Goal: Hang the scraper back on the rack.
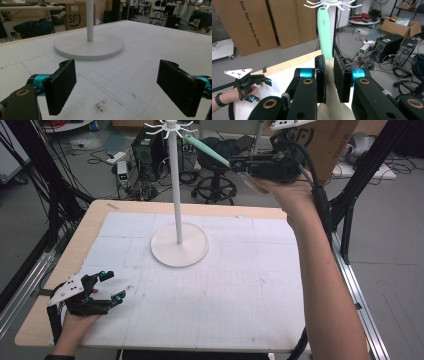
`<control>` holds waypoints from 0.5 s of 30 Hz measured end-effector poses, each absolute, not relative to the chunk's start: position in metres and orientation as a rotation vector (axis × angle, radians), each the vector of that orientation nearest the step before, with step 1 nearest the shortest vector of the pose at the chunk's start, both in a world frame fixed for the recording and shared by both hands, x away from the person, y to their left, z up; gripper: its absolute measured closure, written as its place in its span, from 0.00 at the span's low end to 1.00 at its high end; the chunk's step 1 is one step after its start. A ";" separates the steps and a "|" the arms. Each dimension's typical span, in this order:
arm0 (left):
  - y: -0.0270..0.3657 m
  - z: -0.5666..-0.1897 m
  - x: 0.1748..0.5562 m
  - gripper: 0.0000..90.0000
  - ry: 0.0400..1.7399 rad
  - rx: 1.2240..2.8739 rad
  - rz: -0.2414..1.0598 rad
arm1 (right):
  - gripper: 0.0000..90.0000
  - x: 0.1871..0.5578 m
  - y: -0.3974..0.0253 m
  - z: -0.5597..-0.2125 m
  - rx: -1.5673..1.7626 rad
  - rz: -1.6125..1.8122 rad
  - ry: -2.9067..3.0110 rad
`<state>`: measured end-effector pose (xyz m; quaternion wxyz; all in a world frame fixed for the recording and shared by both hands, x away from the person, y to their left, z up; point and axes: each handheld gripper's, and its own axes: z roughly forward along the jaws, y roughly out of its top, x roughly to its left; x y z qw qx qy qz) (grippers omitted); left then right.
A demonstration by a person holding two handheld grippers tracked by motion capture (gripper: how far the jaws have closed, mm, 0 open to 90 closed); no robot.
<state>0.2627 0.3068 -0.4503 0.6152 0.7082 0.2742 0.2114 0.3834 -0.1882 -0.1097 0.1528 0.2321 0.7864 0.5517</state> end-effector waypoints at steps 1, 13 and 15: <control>0.307 -0.450 0.263 0.18 0.632 1.631 0.488 | 0.90 0.384 -0.187 -0.110 0.658 1.581 2.252; 0.307 -0.450 0.263 0.18 0.631 1.633 0.487 | 0.90 0.387 -0.181 -0.114 0.663 1.559 2.253; 0.307 -0.450 0.263 0.18 0.631 1.633 0.488 | 0.90 0.388 -0.180 -0.114 0.670 1.554 2.255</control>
